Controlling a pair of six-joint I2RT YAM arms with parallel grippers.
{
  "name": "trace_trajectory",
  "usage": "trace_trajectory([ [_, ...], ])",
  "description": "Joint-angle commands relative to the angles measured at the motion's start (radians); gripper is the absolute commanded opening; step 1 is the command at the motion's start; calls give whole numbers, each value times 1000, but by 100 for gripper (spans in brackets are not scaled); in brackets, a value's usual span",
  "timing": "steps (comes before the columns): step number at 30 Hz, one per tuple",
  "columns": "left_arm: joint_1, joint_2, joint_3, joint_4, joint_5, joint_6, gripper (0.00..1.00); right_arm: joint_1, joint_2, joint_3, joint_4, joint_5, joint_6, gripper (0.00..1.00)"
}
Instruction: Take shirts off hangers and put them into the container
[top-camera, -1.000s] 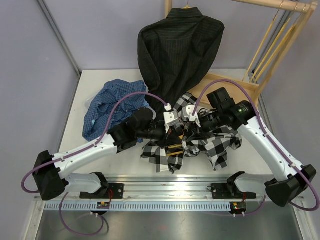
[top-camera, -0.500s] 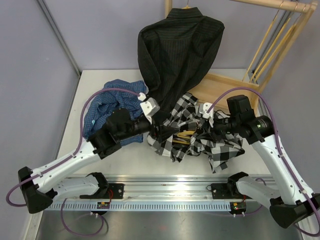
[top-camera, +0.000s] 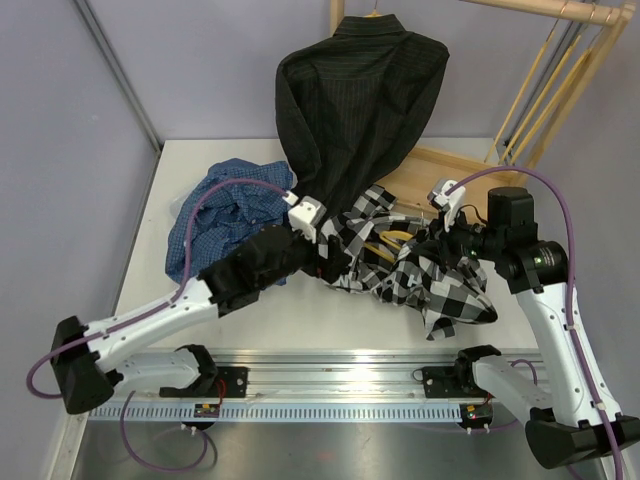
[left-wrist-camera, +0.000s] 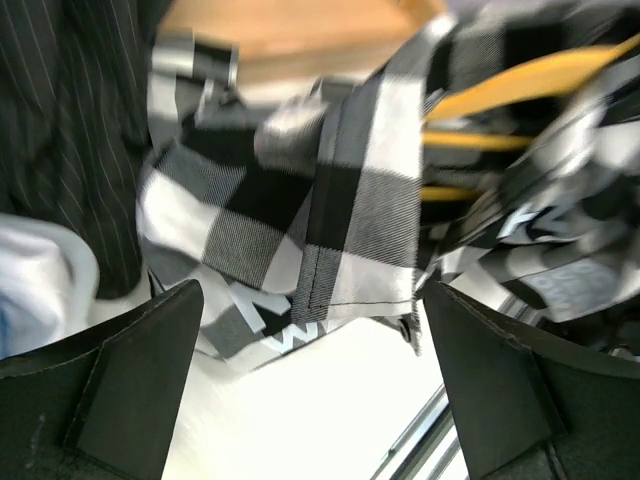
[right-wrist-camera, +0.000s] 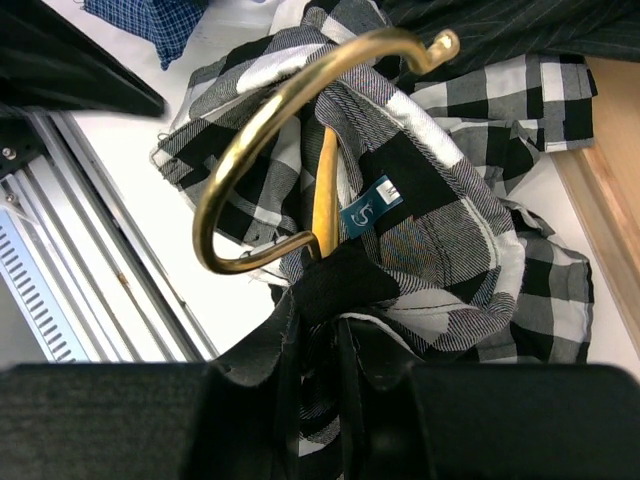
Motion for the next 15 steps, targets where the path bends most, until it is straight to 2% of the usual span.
trace_trajectory([
  [1, -26, 88, 63, 31, -115, -81, 96, -9, -7, 30, 59, 0, 53, 0],
  [6, -45, 245, 222, -29, -135, -73, 92, -9, -13, 31, 42, 10, 48, 0],
  [9, -58, 291, 251, -69, -144, -81, 90, -9, -26, 24, 49, 41, 50, 0],
  [15, -65, 224, 189, -40, -62, -151, 93, -9, -29, 1, 91, 116, 76, 0],
])
